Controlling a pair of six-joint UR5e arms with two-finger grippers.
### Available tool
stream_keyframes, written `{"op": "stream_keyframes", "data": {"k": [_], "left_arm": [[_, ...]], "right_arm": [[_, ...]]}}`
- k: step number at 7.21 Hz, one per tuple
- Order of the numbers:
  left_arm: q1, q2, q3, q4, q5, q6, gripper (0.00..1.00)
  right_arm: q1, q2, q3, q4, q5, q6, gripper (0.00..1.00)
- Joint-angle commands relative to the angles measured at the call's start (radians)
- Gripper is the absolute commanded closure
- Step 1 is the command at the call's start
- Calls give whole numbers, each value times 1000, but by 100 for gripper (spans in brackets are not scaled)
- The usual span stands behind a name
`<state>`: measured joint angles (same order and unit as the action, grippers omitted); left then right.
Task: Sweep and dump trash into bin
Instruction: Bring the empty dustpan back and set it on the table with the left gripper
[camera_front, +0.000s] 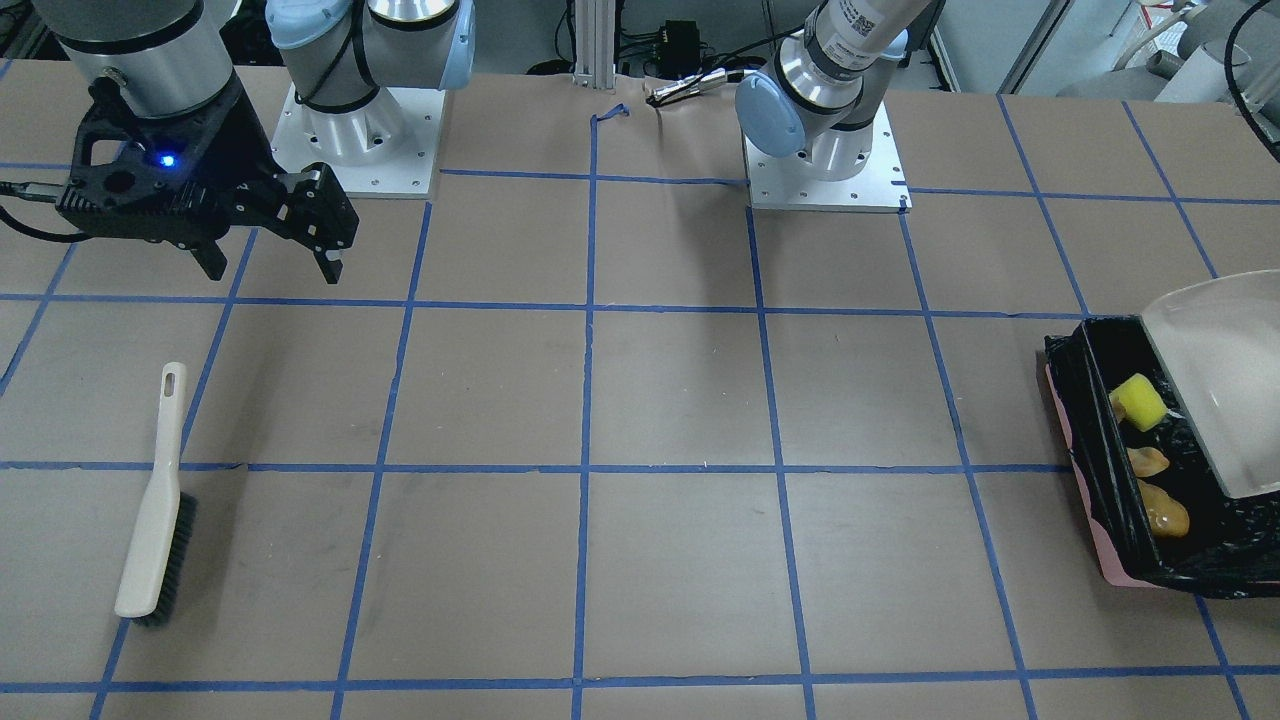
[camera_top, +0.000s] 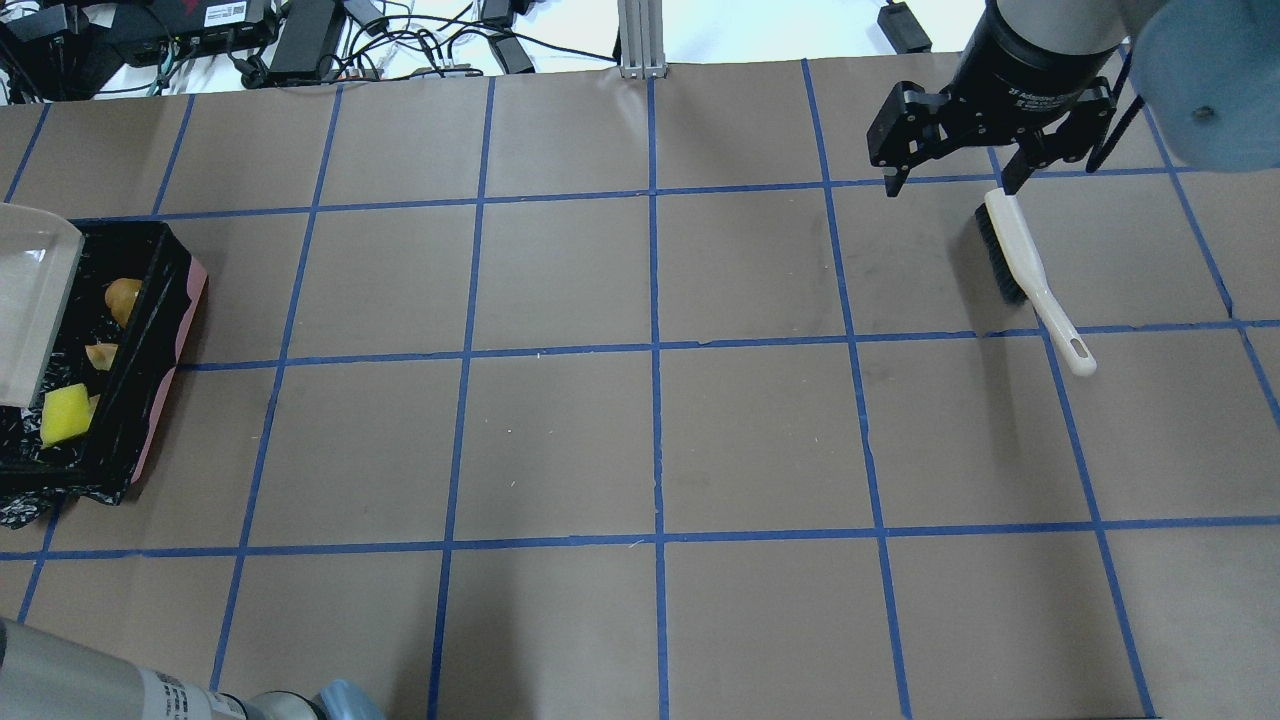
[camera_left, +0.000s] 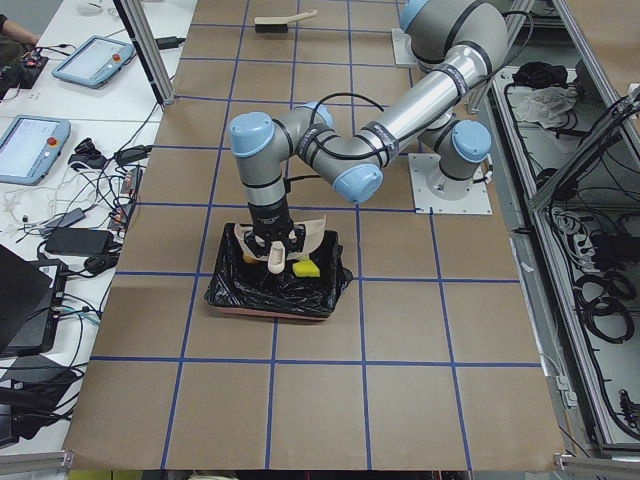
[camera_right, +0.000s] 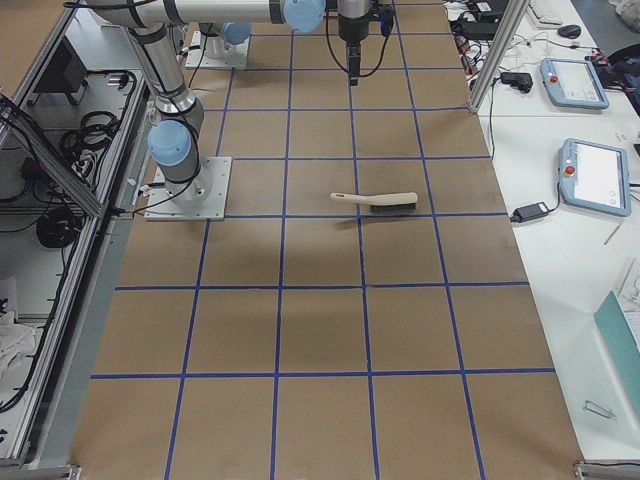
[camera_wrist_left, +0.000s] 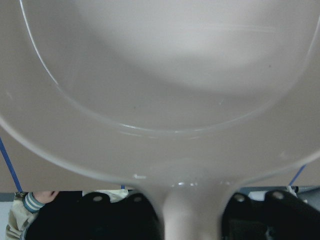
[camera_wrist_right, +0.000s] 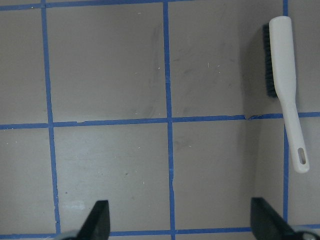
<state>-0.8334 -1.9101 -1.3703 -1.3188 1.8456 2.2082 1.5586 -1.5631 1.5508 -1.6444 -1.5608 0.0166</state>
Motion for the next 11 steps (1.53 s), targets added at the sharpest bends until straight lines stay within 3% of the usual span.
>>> {"op": "stream_keyframes", "data": {"k": [1,3,5,7,8,10,11], "left_arm": [[-9,35,25,-170,-170,-15,100],[-147,39,23,-240,-258,-48,100],[-316,33,11,-255,-337,-212,100],[-438,-15,5,-248,-403,-243,100],[-505,-47,2,-209,-391,-251,100],[-524,-159,3,-47,-370,-269,99],[-535,-196,3,-25,-373,-275,98]], "right_arm": [[0,-2,0,0,-5,0,0],[-2,-2,0,0,-8,-1,0],[0,-2,0,0,-8,0,0],[0,-3,0,5,-8,-1,0],[0,-5,0,6,-8,-3,0],[0,-3,0,8,-10,0,0],[-2,-5,0,8,-10,0,0]]}}
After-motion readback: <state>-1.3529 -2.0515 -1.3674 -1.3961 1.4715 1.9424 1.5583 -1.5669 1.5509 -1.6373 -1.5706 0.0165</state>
